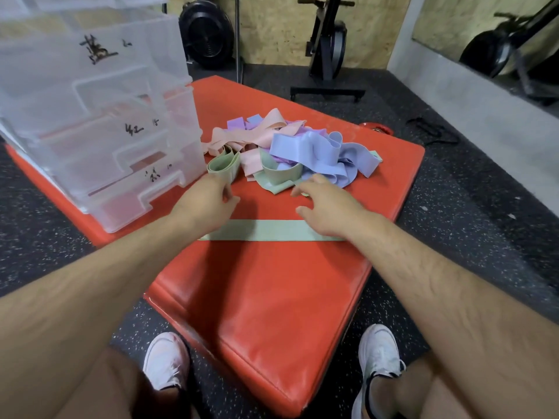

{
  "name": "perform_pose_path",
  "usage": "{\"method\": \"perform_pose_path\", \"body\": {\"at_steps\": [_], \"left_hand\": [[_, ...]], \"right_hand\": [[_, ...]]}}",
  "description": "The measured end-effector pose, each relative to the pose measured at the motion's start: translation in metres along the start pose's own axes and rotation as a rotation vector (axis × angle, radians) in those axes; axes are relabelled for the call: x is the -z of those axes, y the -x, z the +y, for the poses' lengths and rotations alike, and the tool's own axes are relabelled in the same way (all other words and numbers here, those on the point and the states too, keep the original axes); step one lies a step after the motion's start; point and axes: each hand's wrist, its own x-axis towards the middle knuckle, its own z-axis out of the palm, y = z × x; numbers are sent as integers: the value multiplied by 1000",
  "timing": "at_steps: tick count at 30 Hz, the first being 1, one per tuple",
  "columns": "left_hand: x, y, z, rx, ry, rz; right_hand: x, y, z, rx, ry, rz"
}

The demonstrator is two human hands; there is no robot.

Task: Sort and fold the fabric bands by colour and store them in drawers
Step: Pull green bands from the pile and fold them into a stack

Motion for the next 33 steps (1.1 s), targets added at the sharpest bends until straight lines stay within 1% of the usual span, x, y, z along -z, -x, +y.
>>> {"method": "perform_pose_path", "body": {"at_steps": [2,4,7,12,16,18,21,23,25,29,33], "left_hand": [[-8,-14,10,-66,31,-20],[-16,-27,20,-83,48,-41],[-25,-46,32,-45,48,-60],[-29,-63,43,-24,60,-77],[-29,-66,41,-14,104,-92],[-26,-68,40,-17,140,-59],[-17,-68,42,-6,242,-3],[-10,-65,45,-17,331,34],[-4,-62,48,-46,443,73],[11,-57,57,-90,627,137],[21,-51,67,-58,798,217]], "right_hand": [[-4,-14,-10,30,21,-4],[-6,-29,-13,23,37,-9],[-6,-49,-12,5,8,-34],[-10,-72,-4,-41,36,-157],[-9,-79,-3,-57,16,-142],[-2,-81,-4,-19,-45,-71],[14,-81,-8,65,-199,62],[28,-74,-17,142,-299,134],[42,-66,-27,181,-419,188],[62,-58,-40,111,-692,244],[81,-46,-45,116,-836,276]]}}
